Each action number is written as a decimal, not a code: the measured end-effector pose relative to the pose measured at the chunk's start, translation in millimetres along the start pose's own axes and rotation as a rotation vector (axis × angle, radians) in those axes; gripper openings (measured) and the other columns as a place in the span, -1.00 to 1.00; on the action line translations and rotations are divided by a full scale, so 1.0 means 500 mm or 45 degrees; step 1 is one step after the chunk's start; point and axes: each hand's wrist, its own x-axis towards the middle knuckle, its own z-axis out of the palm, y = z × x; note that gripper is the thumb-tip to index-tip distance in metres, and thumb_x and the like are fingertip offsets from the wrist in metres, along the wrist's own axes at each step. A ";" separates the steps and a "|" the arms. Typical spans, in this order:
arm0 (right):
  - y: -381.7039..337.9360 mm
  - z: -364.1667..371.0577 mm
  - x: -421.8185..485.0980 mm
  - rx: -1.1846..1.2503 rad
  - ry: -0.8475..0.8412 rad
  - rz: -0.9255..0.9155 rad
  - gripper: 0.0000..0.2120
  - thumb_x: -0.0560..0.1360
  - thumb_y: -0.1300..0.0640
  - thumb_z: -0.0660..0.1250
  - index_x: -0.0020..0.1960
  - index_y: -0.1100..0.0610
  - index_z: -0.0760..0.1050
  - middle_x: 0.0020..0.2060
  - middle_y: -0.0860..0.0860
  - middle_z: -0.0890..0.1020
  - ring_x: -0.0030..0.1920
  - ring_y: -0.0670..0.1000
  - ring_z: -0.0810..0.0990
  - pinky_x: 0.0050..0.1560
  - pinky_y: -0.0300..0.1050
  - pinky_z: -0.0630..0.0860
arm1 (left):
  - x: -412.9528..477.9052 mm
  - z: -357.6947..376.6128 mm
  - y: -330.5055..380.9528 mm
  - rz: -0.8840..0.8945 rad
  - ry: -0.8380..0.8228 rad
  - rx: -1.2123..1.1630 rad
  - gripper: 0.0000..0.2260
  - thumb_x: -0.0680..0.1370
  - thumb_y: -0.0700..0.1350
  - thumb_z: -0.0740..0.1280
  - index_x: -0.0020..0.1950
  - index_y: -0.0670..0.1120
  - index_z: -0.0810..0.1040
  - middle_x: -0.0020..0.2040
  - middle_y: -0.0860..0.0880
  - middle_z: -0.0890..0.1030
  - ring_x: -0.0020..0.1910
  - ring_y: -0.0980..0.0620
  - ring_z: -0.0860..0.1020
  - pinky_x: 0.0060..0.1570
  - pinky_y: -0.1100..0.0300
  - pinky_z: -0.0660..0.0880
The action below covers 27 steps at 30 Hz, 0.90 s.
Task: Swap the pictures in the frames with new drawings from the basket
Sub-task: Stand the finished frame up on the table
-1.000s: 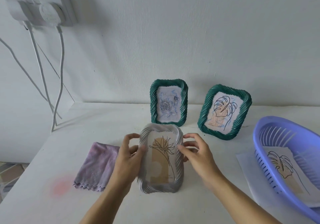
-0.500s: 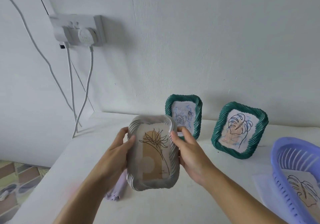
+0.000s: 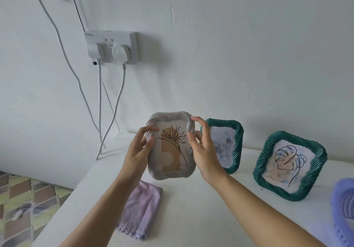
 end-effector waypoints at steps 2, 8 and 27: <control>0.012 0.011 0.024 0.008 0.006 0.003 -0.72 0.67 0.08 0.19 0.33 -0.18 0.30 -0.05 0.34 0.50 -0.17 0.09 0.46 -0.14 0.02 0.47 | 0.029 -0.010 -0.009 0.014 -0.006 0.000 -0.85 0.69 -0.16 0.17 0.23 -0.06 0.46 -0.03 -0.15 0.64 -0.05 -0.12 0.62 -0.12 -0.02 0.58; 0.067 0.041 0.066 0.019 0.060 0.063 -0.73 0.66 0.14 0.19 0.26 -0.18 0.29 -0.02 0.21 0.59 -0.13 0.05 0.49 -0.07 -0.01 0.48 | 0.078 -0.031 -0.067 -0.006 0.066 -0.032 -0.81 0.68 -0.17 0.20 0.28 0.02 0.37 -0.11 -0.12 0.62 -0.14 -0.11 0.61 -0.23 0.02 0.58; 0.171 0.069 0.112 -0.143 0.064 0.159 -0.67 0.68 0.09 0.14 0.39 -0.17 0.18 -0.22 -0.03 0.41 -0.34 -0.24 0.41 -0.15 -0.19 0.39 | 0.146 -0.057 -0.177 -0.069 0.048 -0.116 -0.68 0.68 -0.19 0.18 0.38 0.09 0.29 0.12 -0.24 0.62 0.03 -0.13 0.64 -0.07 0.04 0.61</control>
